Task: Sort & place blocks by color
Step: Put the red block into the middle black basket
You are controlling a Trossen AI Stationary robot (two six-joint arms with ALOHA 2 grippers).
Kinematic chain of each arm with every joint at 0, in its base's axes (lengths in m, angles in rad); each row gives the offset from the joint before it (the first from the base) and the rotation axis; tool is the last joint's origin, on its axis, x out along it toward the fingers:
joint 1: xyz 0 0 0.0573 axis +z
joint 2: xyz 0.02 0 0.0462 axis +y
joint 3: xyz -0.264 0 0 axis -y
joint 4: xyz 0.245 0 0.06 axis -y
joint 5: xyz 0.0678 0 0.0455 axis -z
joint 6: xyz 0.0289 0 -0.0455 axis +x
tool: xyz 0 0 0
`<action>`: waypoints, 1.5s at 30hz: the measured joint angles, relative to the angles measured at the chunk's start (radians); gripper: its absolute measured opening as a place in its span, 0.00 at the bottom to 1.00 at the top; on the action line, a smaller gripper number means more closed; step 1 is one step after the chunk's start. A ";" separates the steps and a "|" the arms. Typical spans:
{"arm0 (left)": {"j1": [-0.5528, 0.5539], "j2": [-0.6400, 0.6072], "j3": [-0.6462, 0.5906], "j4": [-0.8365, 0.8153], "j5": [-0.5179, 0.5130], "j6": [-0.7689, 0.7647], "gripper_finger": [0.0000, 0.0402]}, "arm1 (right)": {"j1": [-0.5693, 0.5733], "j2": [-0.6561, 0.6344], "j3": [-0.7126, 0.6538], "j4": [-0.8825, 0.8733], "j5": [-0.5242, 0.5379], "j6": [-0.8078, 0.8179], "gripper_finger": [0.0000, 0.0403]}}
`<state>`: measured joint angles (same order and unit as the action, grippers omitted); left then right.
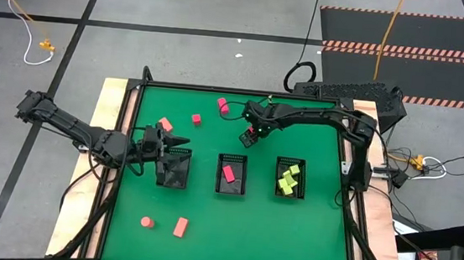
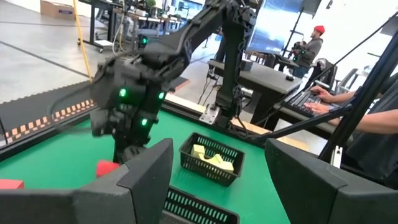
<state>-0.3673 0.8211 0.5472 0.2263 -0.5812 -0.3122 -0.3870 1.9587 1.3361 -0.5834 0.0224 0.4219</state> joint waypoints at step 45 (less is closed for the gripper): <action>-0.038 0.000 0.000 -0.013 -0.023 0.000 0.64 | 0.081 -0.095 -0.003 0.141 0.059 -0.724 0.66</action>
<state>-0.4056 0.8215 0.5472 0.2131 -0.6041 -0.3118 -0.3060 1.8640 1.3327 -0.4420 0.0818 -0.3023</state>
